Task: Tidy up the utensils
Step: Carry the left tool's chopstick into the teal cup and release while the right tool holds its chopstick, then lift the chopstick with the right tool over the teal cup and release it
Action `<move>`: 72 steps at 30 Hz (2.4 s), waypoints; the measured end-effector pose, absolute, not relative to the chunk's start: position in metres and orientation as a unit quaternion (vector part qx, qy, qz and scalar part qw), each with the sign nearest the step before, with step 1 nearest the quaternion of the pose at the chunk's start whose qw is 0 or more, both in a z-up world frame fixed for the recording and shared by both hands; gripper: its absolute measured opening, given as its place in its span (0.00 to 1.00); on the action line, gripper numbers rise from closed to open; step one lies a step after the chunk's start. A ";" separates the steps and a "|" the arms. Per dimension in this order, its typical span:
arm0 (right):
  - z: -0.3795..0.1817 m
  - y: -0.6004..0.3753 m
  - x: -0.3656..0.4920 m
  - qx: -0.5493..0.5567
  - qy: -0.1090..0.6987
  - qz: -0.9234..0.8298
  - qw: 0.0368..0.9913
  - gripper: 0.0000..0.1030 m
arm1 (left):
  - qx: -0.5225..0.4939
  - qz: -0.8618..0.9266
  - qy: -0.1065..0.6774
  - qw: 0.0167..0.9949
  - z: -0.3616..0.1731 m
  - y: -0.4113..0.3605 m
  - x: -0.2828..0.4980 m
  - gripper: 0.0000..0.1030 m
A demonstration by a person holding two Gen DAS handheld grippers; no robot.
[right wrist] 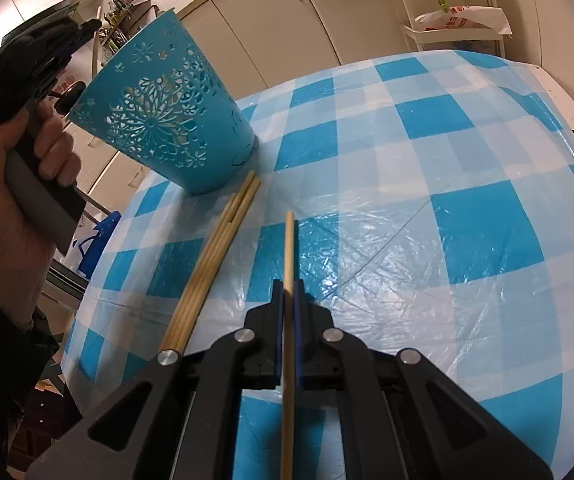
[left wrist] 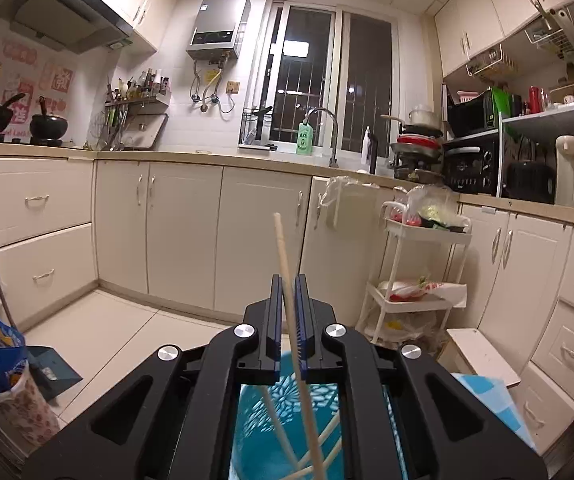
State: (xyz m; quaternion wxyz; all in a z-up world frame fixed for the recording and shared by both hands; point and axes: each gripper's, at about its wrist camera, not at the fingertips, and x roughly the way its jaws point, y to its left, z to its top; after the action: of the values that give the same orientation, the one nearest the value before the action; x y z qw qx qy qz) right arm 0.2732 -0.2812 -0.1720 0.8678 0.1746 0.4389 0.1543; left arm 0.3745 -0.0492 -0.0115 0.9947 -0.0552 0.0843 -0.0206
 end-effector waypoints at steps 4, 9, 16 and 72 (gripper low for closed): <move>-0.172 -0.281 0.273 0.174 0.439 0.153 0.868 0.06 | -0.061 -0.019 0.089 0.994 -0.008 -0.043 0.375 0.05; -0.172 -0.281 0.273 0.175 0.438 0.152 0.869 0.06 | -0.051 -0.033 0.091 0.994 -0.004 -0.044 0.367 0.07; -0.167 -0.284 0.270 0.179 0.423 0.155 0.875 0.06 | -0.049 -0.043 0.100 0.993 -0.006 -0.035 0.339 0.26; -0.013 -0.185 0.440 0.165 0.236 0.209 0.934 0.07 | -0.228 -0.011 0.263 0.937 -0.140 0.048 0.276 0.62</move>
State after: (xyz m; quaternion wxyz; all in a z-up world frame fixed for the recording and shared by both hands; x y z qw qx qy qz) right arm 0.4395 -0.1855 -0.0134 0.9344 0.1654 0.2361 0.2094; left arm 0.2763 0.0481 -0.1395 0.9375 -0.2283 0.2626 -0.0106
